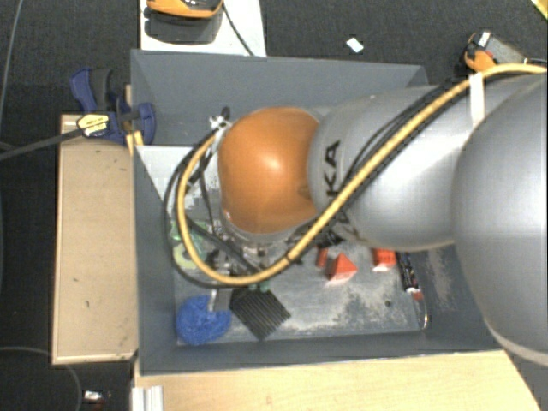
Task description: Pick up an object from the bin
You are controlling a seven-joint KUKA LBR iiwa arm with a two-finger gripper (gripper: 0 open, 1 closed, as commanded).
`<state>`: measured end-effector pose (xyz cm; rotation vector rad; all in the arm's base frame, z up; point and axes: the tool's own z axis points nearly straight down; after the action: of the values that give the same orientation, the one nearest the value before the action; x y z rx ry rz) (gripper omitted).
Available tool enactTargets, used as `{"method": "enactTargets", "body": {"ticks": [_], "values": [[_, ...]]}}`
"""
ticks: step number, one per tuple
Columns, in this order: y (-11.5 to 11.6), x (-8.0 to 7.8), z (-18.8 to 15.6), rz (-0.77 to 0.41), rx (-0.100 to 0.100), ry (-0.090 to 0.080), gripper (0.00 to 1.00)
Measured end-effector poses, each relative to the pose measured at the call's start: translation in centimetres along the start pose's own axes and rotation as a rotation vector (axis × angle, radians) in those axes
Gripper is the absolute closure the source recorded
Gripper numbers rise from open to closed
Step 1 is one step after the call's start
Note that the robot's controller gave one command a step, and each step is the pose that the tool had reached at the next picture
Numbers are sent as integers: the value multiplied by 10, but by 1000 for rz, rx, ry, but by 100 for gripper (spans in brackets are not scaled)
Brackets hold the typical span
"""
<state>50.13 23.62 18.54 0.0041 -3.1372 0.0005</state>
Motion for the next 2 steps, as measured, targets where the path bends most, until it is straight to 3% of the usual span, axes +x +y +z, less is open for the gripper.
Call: {"method": "enactTargets", "body": {"ticks": [1,2], "values": [[-1,-2,-3,5,-2,-6,0],[10,14,74,-147,-2,-9,0]]}}
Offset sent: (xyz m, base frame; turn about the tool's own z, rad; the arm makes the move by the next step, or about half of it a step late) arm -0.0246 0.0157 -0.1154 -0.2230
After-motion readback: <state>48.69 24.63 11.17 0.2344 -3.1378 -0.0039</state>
